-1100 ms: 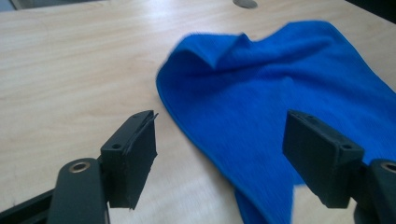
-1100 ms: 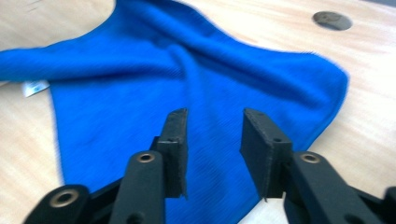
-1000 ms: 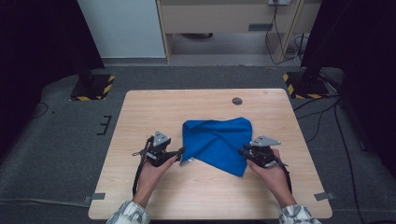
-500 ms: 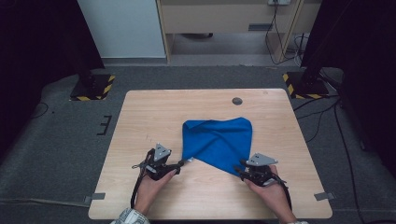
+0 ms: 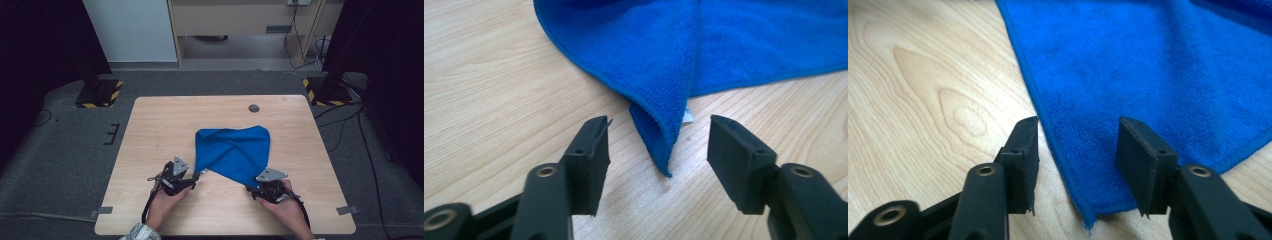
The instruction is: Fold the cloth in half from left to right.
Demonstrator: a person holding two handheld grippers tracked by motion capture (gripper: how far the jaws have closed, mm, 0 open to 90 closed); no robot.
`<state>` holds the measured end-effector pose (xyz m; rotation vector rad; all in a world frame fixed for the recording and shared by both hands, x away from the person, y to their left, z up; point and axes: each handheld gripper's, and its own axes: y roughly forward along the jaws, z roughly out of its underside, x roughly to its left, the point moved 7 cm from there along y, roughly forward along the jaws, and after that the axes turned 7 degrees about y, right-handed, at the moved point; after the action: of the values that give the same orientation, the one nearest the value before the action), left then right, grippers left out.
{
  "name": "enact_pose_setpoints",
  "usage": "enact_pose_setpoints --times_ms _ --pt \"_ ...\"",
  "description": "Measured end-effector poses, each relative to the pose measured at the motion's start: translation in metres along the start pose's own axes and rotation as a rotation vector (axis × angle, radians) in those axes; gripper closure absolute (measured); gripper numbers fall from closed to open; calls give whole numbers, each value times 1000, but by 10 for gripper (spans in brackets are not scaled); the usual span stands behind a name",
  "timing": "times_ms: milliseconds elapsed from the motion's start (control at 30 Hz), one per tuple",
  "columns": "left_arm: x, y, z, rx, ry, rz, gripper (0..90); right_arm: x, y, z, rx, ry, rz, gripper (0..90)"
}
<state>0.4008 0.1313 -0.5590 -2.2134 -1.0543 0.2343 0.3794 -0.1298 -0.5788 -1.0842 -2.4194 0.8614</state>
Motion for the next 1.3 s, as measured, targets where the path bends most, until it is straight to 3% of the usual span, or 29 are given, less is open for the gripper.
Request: enact_pose_setpoints --times_ms 167,400,533,700,833,967,1300 --pt "4 2 1 7 8 -22 560 -2 0 1 0 -7 12 658" --pt "6 8 1 16 15 -6 743 -6 0 0 -9 -11 26 835" --pt "4 4 -1 2 24 10 859 -9 -2 0 -15 6 15 866" --pt "2 -5 -4 -21 19 15 866 -14 -9 -2 -32 17 16 869" --pt "5 -14 -5 -44 -7 18 875 -21 -17 -3 -47 35 22 872" --pt "5 -17 -3 -31 -22 30 880 -26 -28 -2 -59 40 29 872" --pt "-11 -18 -1 13 -2 91 888 -33 -50 4 -68 55 38 872"
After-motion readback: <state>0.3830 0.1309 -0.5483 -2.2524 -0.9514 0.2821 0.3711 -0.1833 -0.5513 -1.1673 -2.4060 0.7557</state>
